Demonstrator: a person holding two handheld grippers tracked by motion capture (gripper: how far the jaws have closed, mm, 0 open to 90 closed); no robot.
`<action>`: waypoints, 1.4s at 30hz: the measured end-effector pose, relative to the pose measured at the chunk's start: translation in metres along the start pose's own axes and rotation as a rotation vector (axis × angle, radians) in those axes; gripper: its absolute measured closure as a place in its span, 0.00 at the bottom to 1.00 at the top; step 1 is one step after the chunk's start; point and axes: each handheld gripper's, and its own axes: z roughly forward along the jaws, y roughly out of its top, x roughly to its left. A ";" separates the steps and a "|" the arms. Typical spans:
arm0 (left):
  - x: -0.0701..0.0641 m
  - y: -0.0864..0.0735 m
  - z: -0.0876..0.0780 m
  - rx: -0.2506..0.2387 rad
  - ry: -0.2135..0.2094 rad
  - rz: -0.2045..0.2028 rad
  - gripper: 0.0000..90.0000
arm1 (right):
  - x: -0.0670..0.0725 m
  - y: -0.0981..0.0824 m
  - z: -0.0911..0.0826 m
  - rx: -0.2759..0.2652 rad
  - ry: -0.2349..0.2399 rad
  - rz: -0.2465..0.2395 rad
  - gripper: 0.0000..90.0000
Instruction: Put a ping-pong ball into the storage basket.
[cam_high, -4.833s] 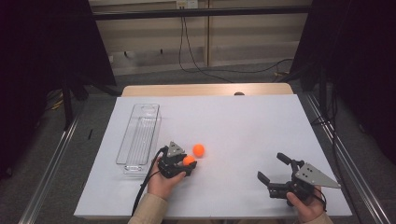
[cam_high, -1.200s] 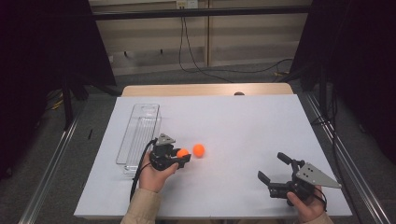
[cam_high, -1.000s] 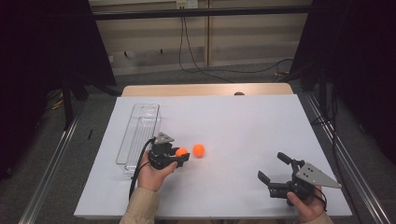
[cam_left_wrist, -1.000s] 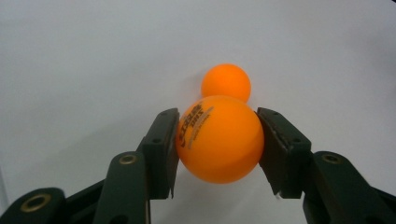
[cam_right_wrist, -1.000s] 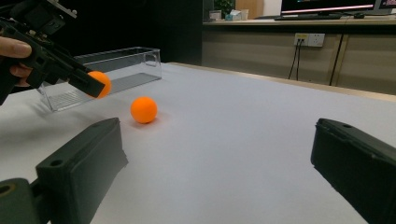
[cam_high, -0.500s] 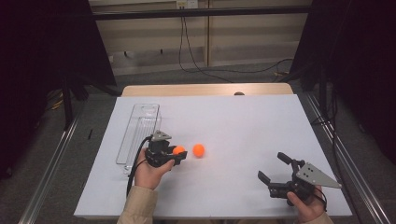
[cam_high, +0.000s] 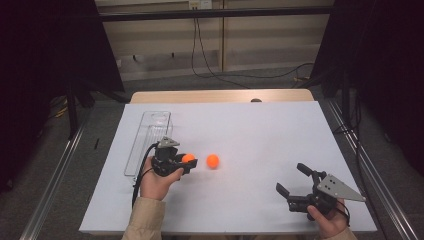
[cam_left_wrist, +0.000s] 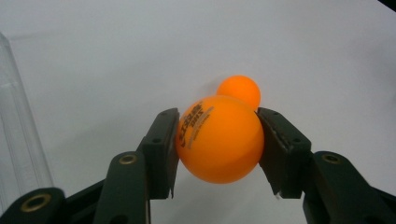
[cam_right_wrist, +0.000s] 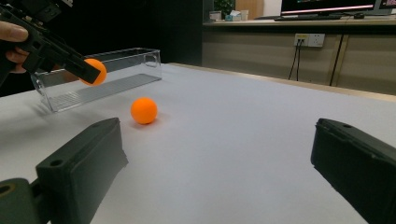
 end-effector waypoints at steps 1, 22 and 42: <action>0.000 0.000 0.000 0.000 0.003 -0.002 0.57 | 0.000 0.000 0.000 0.000 0.001 -0.002 0.02; 0.004 0.005 -0.006 -0.005 0.014 -0.019 0.57 | 0.000 0.000 0.000 -0.003 -0.001 0.001 0.02; 0.011 0.010 -0.014 -0.006 0.029 -0.019 0.57 | -0.001 0.000 0.000 -0.004 0.000 -0.001 0.02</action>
